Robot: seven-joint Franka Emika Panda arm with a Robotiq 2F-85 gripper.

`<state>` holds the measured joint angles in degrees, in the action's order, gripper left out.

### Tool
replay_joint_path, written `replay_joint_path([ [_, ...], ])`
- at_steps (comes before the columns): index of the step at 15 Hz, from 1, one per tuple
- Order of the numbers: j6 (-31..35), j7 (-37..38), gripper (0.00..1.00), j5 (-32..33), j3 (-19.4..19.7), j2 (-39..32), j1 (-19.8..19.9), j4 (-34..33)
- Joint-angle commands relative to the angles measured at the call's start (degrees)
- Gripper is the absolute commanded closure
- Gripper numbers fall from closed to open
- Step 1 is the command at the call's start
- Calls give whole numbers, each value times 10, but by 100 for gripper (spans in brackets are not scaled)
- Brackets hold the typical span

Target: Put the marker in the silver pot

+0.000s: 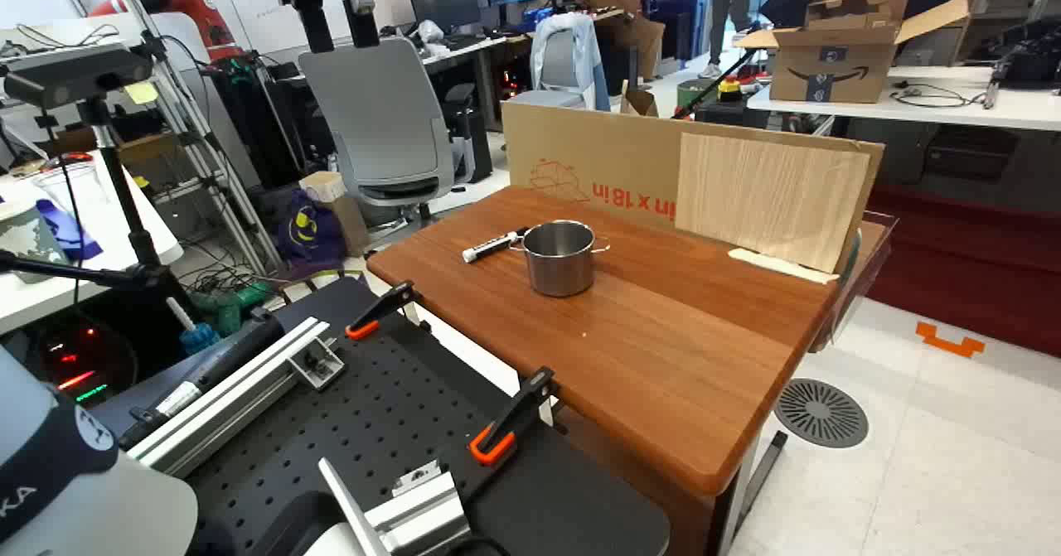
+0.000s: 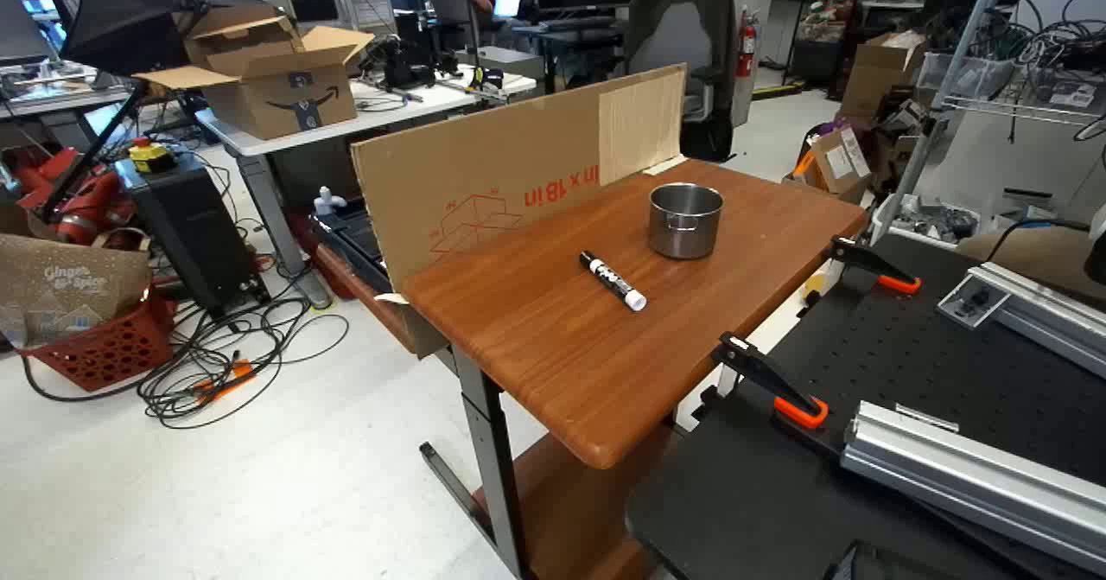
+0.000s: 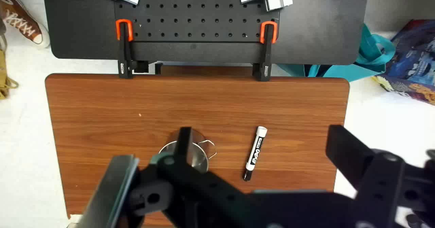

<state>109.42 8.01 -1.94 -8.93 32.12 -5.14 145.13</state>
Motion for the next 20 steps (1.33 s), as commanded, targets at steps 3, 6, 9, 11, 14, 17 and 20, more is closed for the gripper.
replay_joint_path([
  [3, -1, 2, 0, 2, 3, 0, -3, -1],
  [6, -1, 2, 0, 2, 3, 0, -3, -1],
  [9, 46, 32, 0, -3, -5, -20, 2, 8],
  [11, 92, 50, 0, -7, -6, -50, 4, 12],
  [14, 184, 64, 0, -16, -1, -128, 2, 9],
  [17, 251, 61, 0, -26, 6, -218, -1, -12],
  [20, 309, 75, 0, -30, 9, -303, 0, -42],
])
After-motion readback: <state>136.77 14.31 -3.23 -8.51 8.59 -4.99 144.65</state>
